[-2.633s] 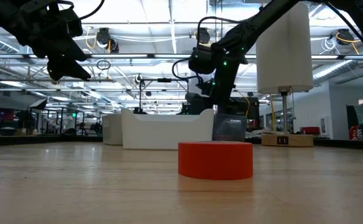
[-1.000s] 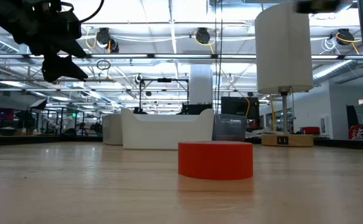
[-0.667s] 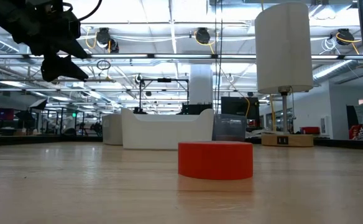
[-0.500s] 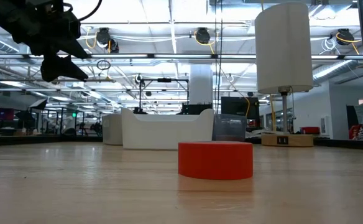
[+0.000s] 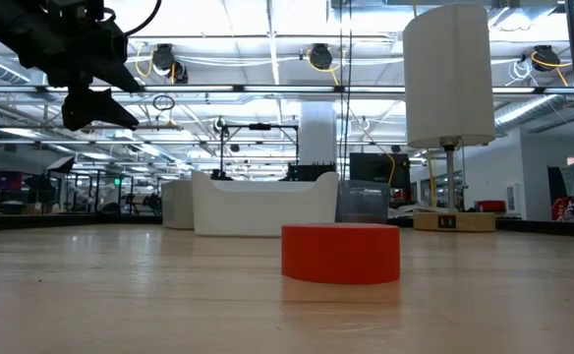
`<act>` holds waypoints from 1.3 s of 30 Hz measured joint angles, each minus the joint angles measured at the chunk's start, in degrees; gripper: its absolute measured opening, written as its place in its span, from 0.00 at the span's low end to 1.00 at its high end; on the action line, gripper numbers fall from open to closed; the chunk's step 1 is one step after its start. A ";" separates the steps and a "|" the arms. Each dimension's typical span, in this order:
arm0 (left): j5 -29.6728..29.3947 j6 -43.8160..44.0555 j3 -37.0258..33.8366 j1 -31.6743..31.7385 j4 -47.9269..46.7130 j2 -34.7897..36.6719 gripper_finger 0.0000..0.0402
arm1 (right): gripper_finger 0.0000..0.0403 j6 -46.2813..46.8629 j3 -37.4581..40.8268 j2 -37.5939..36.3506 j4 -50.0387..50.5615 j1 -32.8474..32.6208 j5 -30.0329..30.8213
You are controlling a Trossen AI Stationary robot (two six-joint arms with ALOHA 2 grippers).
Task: Pick and place Stapler, Stapler remover, tape
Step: Put the blue tape into the black bin
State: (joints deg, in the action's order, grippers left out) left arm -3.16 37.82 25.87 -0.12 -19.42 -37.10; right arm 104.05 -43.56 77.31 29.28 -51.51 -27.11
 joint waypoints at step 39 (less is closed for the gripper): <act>-2.96 0.20 0.00 0.02 -0.01 -0.01 0.65 | 0.35 5.18 11.31 -1.18 -13.77 -0.31 1.94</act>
State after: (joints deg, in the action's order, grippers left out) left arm -6.12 38.02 25.87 -0.10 -19.43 -37.11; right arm 109.23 -32.25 76.13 15.51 -51.81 -25.17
